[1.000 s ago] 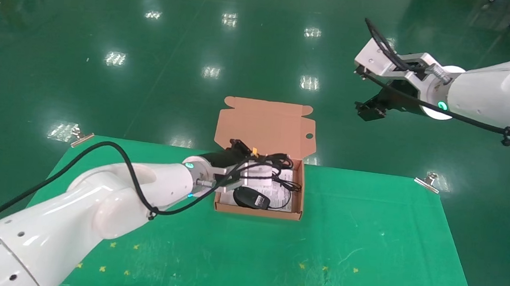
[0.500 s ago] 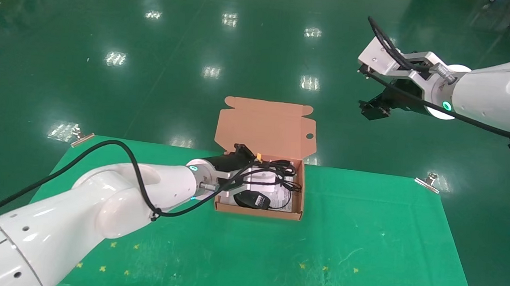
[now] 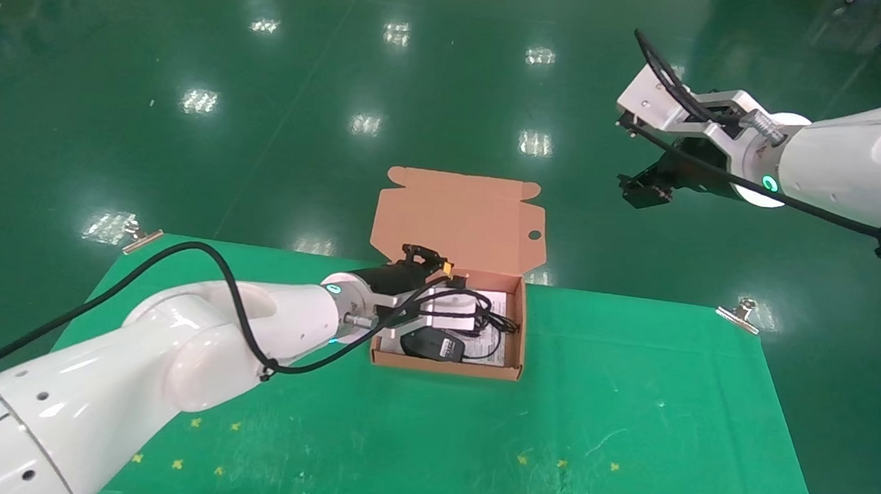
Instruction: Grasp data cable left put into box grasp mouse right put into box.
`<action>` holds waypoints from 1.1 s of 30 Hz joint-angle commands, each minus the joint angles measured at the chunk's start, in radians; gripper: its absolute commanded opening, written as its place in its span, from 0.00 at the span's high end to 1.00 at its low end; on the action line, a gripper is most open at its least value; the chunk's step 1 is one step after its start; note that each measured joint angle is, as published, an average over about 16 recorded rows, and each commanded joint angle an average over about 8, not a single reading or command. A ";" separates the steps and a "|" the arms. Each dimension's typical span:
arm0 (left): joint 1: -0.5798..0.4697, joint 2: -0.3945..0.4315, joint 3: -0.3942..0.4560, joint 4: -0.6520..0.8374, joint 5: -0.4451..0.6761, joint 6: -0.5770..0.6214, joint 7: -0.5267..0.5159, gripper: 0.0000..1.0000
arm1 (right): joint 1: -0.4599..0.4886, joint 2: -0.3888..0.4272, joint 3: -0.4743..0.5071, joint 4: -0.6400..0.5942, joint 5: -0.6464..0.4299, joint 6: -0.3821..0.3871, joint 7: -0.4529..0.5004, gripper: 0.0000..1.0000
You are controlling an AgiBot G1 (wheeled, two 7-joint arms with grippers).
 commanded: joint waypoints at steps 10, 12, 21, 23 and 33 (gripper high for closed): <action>-0.073 -0.011 -0.045 0.026 -0.024 -0.037 -0.070 0.00 | 0.020 -0.007 0.020 -0.035 -0.060 0.076 -0.003 0.00; -0.098 -0.008 -0.057 0.046 -0.024 -0.053 -0.085 0.00 | 0.026 -0.011 0.022 -0.050 -0.080 0.094 -0.011 0.00; -0.151 -0.014 -0.094 0.093 -0.044 -0.075 -0.110 0.00 | 0.037 -0.021 0.019 -0.074 -0.108 0.103 -0.059 0.00; -0.144 -0.028 -0.110 0.086 -0.072 -0.055 -0.105 0.00 | 0.023 -0.016 0.037 -0.071 -0.085 0.090 -0.077 0.00; -0.059 -0.141 -0.228 0.001 -0.288 0.124 -0.063 0.00 | -0.123 0.041 0.222 -0.036 0.164 -0.048 -0.249 0.00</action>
